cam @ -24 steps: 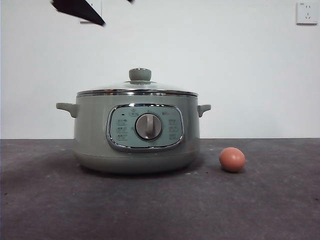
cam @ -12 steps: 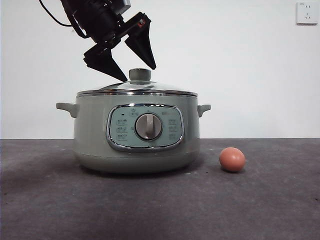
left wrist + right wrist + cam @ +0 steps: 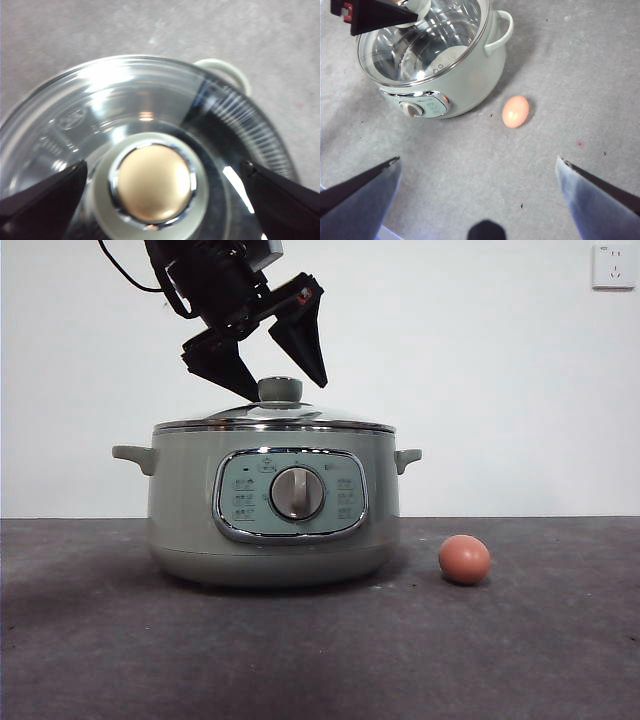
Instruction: Pick up the egg,open the lid,put the egg in the pot,close the lid
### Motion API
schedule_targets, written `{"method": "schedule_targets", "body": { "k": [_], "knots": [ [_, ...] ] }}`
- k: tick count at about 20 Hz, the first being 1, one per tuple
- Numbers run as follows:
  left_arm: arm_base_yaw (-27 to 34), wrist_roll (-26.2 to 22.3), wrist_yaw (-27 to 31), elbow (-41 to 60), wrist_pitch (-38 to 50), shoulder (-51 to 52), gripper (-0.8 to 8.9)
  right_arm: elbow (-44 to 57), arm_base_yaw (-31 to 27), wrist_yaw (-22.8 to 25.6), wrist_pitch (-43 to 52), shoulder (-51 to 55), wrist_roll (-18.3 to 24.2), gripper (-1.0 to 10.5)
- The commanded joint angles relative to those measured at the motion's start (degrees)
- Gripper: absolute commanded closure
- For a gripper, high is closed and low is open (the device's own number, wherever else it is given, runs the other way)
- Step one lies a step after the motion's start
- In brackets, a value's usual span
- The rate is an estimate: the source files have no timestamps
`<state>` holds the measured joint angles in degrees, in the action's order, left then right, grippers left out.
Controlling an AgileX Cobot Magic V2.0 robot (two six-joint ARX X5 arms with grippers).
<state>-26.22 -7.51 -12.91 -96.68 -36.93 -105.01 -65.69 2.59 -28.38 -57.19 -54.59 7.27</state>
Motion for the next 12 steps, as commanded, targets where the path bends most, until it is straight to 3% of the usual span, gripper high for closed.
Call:
{"method": "schedule_targets", "body": {
  "k": [1, 3, 8, 12],
  "knots": [
    [-0.15, -0.22, 0.74, -0.04, -1.25, -0.87, 4.55, -0.17, 0.07, -0.17, 0.2, -0.02, -0.17, 3.5],
    [-0.13, -0.2, 0.74, -0.04, -2.89, -0.87, 5.62, -0.17, 0.07, -0.15, 0.2, -0.02, -0.2, 3.5],
    [-0.15, -0.2, 0.72, -0.02, -3.26, -0.87, 6.09, -0.17, 0.07, -0.15, 0.17, -0.02, -0.2, 3.5],
    [-0.15, -0.17, 0.5, -0.04, -3.15, -0.87, 7.68, -0.17, 0.07, -0.15, 0.17, -0.02, -0.2, 3.5]
  ]
}}
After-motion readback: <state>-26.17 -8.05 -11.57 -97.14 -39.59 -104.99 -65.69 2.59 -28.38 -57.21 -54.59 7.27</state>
